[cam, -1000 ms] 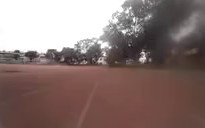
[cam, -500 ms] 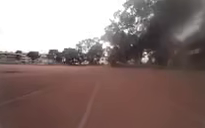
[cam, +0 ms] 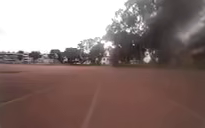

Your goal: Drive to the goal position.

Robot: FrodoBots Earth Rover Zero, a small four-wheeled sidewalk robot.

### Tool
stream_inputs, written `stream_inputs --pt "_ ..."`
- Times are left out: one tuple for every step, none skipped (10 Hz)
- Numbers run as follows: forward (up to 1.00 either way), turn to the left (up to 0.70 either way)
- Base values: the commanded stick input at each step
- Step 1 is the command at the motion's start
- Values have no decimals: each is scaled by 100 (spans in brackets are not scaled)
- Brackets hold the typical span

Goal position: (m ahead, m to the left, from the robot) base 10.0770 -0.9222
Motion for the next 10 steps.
stream_inputs --pt "100 0" --pt "100 0" --pt "100 0" --pt "100 0" --pt "100 0" --pt "100 0" --pt "100 0" --pt "100 0" --pt "100 0" --pt "100 0"
